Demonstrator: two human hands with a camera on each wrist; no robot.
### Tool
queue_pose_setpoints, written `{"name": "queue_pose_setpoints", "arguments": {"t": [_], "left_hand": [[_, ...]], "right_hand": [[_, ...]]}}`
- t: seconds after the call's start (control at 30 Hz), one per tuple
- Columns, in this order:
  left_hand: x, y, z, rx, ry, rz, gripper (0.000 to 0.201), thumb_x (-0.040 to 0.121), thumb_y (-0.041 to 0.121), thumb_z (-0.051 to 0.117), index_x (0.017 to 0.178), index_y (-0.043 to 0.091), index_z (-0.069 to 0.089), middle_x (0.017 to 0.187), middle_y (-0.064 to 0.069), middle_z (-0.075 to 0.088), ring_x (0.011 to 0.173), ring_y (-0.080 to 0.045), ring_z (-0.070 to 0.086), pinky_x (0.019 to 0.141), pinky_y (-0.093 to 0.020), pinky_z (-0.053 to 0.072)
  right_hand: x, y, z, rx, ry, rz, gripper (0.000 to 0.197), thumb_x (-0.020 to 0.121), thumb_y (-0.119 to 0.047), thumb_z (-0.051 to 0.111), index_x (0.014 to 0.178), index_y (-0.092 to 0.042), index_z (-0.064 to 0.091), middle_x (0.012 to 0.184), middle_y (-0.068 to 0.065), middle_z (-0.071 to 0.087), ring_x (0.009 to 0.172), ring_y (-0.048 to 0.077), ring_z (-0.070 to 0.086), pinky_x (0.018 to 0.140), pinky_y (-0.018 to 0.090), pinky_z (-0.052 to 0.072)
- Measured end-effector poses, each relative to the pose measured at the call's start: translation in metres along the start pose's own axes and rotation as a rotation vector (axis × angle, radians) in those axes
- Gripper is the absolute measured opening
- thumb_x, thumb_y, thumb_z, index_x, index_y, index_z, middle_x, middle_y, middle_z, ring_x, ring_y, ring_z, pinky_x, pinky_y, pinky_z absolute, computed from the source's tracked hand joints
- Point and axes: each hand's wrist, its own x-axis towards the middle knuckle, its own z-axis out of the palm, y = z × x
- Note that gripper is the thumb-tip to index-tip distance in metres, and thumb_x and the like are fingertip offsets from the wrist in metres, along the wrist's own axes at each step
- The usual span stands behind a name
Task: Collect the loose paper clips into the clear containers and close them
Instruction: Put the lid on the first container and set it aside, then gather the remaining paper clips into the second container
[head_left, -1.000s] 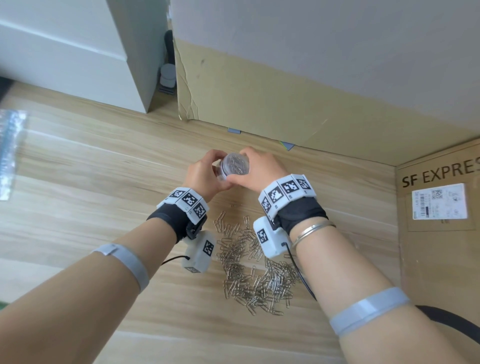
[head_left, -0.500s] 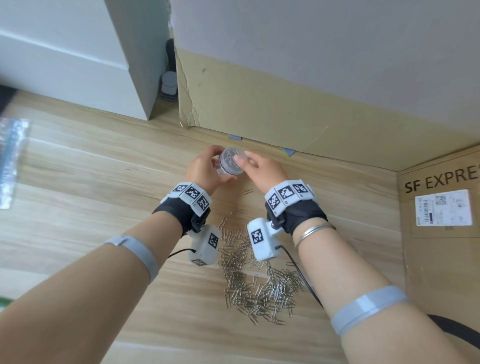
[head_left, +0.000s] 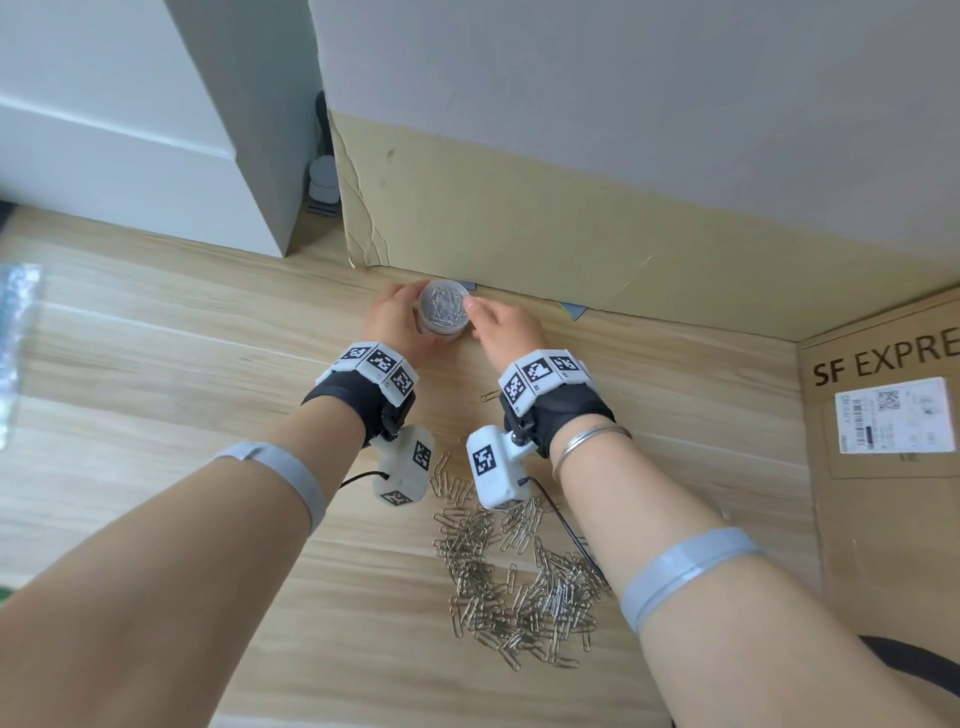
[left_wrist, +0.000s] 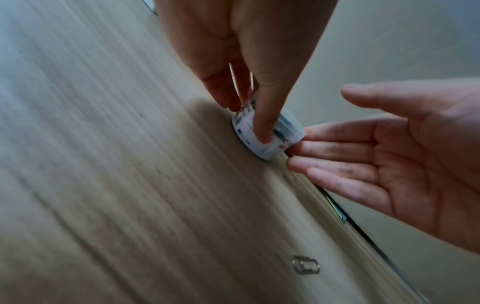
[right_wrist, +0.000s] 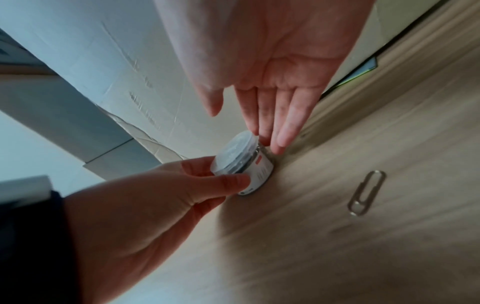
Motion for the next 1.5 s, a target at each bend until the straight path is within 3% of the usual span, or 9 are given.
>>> {"name": "queue_pose_setpoints", "arguments": {"t": [0.2,0.33,0.57,0.7,0.83,0.93,1.13,1.3,1.5], "left_hand": [[-0.024,0.0,0.009,-0.052,0.173,0.091,0.041,0.073,0.0,0.062,0.112,0.007,0.053,0.115,-0.019,0.048,0.096,-0.03,0.052,0.08,-0.024,0.038],[-0.053,0.008,0.024,0.058,-0.027,0.158,0.03,0.081,-0.006,0.047,0.106,0.006,0.059,0.113,-0.011,0.054,0.083,-0.016,0.047,0.079,-0.022,0.041],[-0.08,0.02,0.048,0.265,-0.298,0.099,0.032,0.088,0.014,0.049,0.119,0.01,0.057,0.121,-0.01,0.049,0.104,-0.03,0.056,0.091,-0.031,0.042],[-0.102,0.024,0.064,0.269,-0.31,0.073,0.025,0.089,0.011,0.046,0.11,0.005,0.058,0.114,-0.014,0.05,0.094,-0.034,0.06,0.086,-0.038,0.047],[-0.123,0.03,0.075,0.314,-0.372,0.073,0.027,0.089,0.006,0.041,0.11,0.005,0.056,0.117,-0.014,0.05,0.099,-0.034,0.058,0.085,-0.036,0.044],[-0.136,0.04,0.086,0.341,-0.416,0.119,0.029,0.089,0.006,0.039,0.111,0.007,0.056,0.116,-0.013,0.054,0.102,-0.031,0.056,0.086,-0.034,0.044],[-0.14,0.048,0.092,0.242,-0.282,0.093,0.026,0.089,0.006,0.038,0.108,0.011,0.055,0.112,-0.008,0.054,0.091,-0.027,0.057,0.079,-0.033,0.048],[-0.133,0.039,0.087,0.326,-0.192,0.079,0.029,0.087,0.006,0.041,0.112,0.012,0.055,0.12,-0.011,0.049,0.11,-0.031,0.044,0.091,-0.039,0.041],[-0.134,0.029,0.08,0.417,-0.109,-0.005,0.034,0.083,0.011,0.047,0.113,0.025,0.053,0.126,-0.004,0.045,0.116,-0.029,0.039,0.093,-0.041,0.037]], "right_hand": [[-0.006,0.033,-0.005,-0.211,0.017,0.061,0.034,0.098,-0.018,0.035,0.114,-0.015,0.065,0.115,0.006,0.068,0.104,0.025,0.062,0.081,0.027,0.046],[-0.023,0.052,-0.003,-0.278,-0.045,0.068,0.034,0.095,-0.011,0.039,0.114,-0.019,0.066,0.123,0.002,0.065,0.101,0.022,0.062,0.085,0.027,0.047],[-0.053,0.064,0.007,-0.34,-0.077,0.01,0.035,0.089,-0.005,0.043,0.114,-0.014,0.066,0.124,0.011,0.062,0.121,0.029,0.052,0.102,0.032,0.041],[-0.073,0.074,0.008,-0.355,-0.097,0.059,0.029,0.088,-0.007,0.042,0.097,-0.009,0.07,0.104,0.017,0.067,0.096,0.034,0.06,0.08,0.035,0.05],[-0.092,0.09,0.005,-0.369,-0.119,0.116,0.029,0.086,-0.008,0.042,0.064,-0.014,0.059,0.09,0.017,0.065,0.082,0.031,0.057,0.065,0.031,0.04],[-0.104,0.109,-0.011,-0.371,0.019,0.164,0.029,0.088,-0.009,0.043,0.093,-0.018,0.07,0.107,0.009,0.068,0.1,0.03,0.06,0.083,0.034,0.05],[-0.124,0.152,-0.066,-0.496,0.187,0.393,0.048,0.081,-0.019,0.059,0.127,-0.032,0.047,0.136,0.0,0.043,0.126,0.028,0.033,0.103,0.046,0.029],[-0.134,0.179,-0.08,-0.425,0.1,0.542,0.057,0.08,-0.003,0.052,0.132,-0.022,0.041,0.132,0.013,0.04,0.122,0.037,0.04,0.1,0.046,0.042],[-0.119,0.158,-0.06,-0.401,0.097,0.334,0.041,0.083,-0.01,0.059,0.122,-0.015,0.05,0.128,0.011,0.048,0.116,0.033,0.05,0.099,0.039,0.044]]}}
